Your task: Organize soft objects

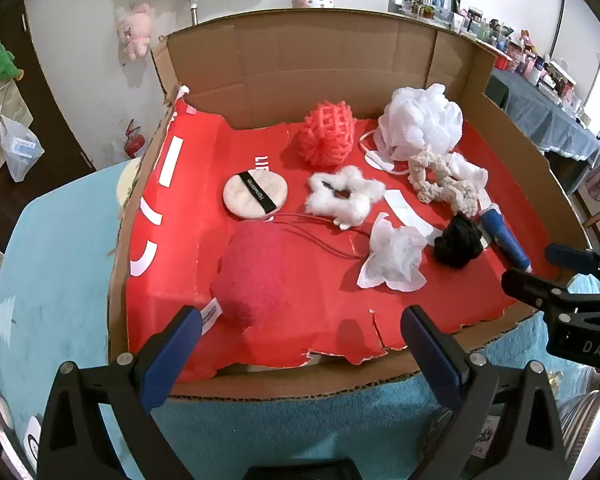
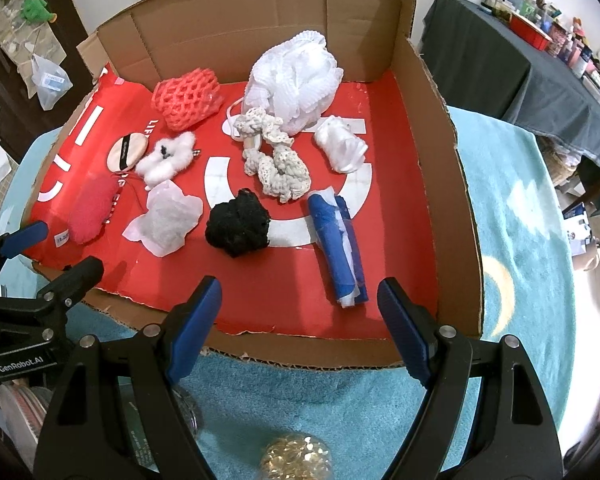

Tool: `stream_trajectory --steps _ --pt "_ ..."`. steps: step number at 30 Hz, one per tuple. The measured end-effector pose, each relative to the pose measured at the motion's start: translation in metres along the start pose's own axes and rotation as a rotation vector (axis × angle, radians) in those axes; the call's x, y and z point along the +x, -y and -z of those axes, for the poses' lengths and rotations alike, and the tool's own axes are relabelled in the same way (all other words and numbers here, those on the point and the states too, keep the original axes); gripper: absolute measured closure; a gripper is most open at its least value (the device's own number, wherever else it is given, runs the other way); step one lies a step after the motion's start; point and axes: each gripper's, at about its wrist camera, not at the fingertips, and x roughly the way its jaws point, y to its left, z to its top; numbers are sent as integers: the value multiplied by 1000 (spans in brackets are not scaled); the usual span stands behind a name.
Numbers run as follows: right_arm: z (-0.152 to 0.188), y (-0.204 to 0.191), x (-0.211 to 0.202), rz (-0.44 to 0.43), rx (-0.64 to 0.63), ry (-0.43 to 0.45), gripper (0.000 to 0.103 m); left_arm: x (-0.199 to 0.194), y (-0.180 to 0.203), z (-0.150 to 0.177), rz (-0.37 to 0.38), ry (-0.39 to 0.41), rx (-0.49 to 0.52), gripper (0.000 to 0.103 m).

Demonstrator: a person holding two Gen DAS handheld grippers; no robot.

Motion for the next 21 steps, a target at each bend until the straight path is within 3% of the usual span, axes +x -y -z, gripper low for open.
stream_trajectory --steps 21 --pt "-2 -5 -4 -12 -36 16 23 3 -4 -2 -8 -11 -26 2"
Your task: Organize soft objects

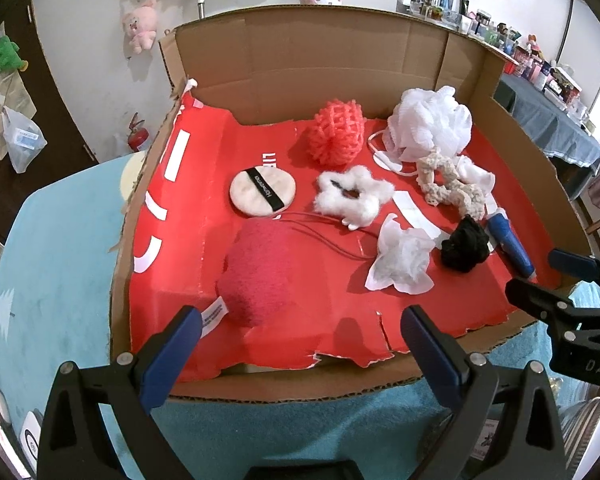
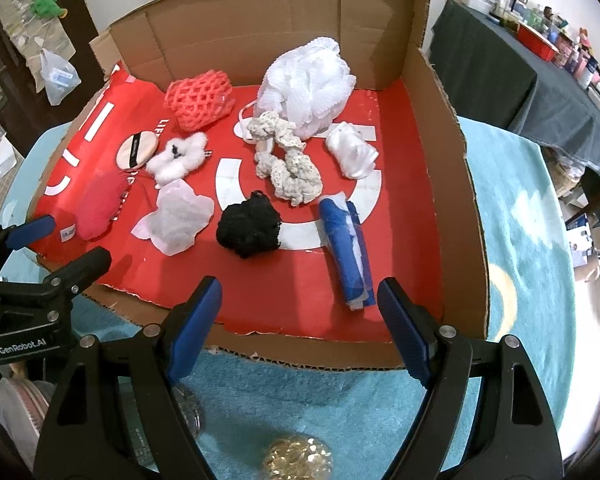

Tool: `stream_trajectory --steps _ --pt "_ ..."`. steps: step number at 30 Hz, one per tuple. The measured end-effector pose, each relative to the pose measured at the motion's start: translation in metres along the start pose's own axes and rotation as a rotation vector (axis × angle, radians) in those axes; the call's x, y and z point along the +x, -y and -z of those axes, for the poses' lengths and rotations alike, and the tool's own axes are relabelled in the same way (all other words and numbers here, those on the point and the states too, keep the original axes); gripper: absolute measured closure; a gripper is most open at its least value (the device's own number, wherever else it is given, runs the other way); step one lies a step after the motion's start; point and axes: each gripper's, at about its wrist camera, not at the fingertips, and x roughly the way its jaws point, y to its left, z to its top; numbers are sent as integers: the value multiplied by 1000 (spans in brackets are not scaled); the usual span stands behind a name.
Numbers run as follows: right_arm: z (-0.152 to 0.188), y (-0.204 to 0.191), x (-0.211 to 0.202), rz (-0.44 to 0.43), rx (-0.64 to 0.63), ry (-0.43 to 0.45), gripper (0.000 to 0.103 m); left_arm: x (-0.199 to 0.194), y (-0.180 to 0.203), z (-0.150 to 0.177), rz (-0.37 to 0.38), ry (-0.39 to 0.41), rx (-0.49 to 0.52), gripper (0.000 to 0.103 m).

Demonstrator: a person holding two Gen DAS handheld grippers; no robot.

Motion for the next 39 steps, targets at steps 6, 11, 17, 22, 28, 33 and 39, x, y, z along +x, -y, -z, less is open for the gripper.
stream_trajectory --steps 6,11,17,22,28,33,39 --pt "-1 -1 1 9 0 -1 23 1 1 0 -4 -2 1 2" --pt "-1 0 0 12 4 1 23 1 1 0 -5 -2 0 2" --pt "-1 0 0 13 3 1 23 1 1 0 -5 -2 0 2" --pt "-1 0 0 13 4 1 23 1 0 0 -5 -2 1 2" --pt "-1 1 0 13 4 1 23 1 0 0 -9 0 0 2" --pt "-1 1 0 13 3 2 23 1 0 0 -11 0 -2 2" --pt "-1 1 0 13 3 2 23 1 0 0 -17 2 -1 2"
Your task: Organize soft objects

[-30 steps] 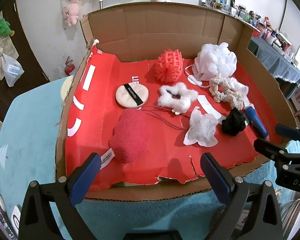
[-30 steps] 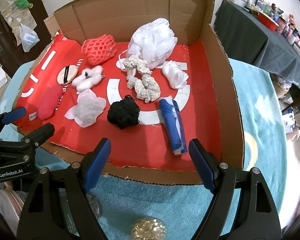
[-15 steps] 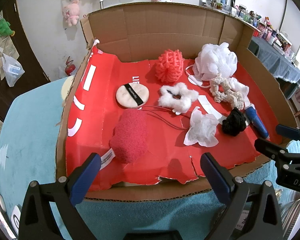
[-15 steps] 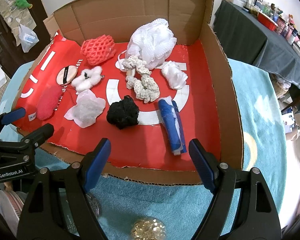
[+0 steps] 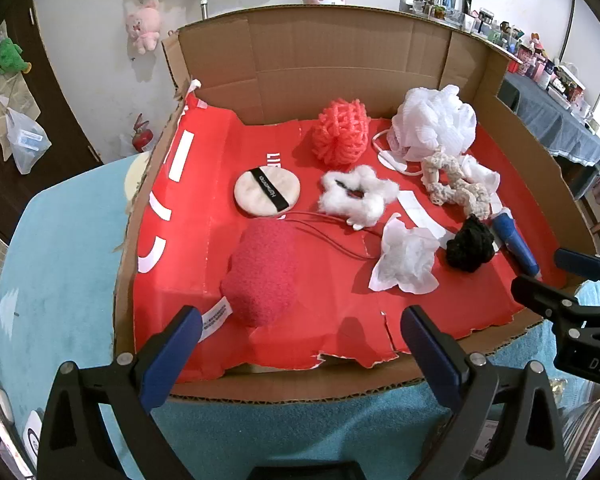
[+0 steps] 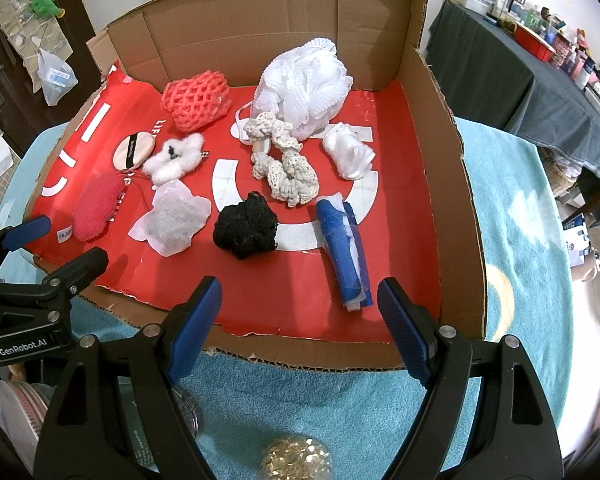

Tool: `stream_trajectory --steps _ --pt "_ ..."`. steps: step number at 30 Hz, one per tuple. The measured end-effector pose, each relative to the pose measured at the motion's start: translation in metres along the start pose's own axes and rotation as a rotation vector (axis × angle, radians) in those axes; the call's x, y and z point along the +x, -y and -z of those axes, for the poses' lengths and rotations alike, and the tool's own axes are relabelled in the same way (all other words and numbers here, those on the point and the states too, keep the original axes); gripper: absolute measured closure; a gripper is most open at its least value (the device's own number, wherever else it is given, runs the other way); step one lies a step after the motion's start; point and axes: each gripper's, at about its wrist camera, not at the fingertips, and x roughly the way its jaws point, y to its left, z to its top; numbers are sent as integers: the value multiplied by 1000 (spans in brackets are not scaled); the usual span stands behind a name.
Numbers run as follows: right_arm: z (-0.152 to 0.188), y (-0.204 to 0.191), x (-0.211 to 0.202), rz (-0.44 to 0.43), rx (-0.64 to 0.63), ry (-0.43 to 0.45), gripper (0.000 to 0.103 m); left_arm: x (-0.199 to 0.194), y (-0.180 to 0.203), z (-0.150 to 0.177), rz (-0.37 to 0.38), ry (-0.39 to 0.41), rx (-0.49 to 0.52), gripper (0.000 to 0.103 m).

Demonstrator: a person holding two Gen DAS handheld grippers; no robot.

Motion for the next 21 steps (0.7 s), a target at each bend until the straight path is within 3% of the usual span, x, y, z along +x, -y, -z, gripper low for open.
stream_trajectory --steps 21 --pt "-1 1 -1 0 1 0 23 0 0 1 -6 2 1 2"
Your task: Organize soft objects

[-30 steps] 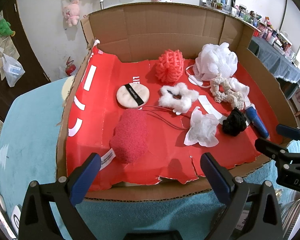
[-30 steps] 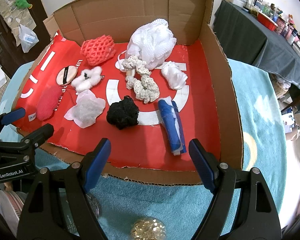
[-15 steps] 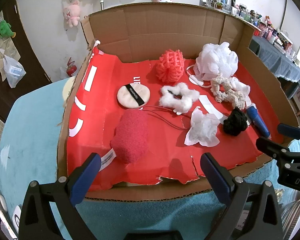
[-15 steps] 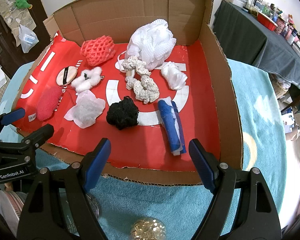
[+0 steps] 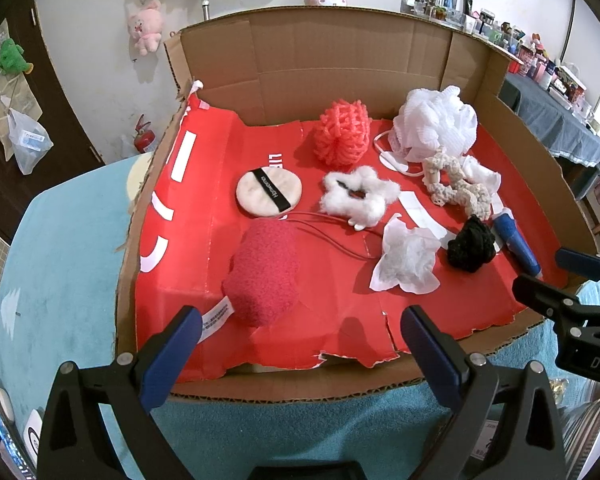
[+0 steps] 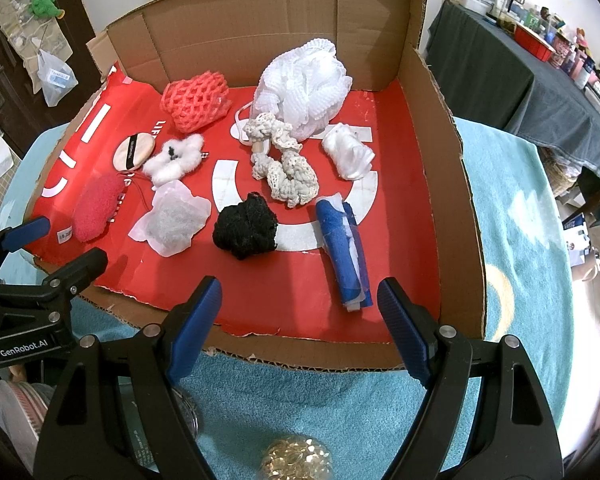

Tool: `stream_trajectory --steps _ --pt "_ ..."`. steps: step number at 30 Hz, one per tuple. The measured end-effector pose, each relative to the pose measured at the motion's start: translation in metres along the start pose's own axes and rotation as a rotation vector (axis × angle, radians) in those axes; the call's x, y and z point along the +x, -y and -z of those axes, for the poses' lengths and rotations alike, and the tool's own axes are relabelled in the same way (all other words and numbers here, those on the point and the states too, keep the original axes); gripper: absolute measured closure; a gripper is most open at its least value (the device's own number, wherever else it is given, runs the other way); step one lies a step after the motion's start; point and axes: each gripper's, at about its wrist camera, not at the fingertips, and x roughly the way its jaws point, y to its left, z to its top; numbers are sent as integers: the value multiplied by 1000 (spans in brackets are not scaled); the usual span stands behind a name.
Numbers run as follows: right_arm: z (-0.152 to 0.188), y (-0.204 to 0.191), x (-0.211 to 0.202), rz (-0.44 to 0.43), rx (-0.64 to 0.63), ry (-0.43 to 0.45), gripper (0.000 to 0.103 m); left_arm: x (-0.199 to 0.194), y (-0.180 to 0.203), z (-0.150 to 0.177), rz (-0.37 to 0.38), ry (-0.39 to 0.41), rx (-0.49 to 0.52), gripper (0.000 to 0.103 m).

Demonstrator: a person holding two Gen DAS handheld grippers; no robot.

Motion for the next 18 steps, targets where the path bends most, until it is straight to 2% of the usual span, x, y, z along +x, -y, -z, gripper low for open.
stream_trajectory --steps 18 --pt "-1 1 -1 1 4 -1 23 -1 -1 1 0 0 -10 2"
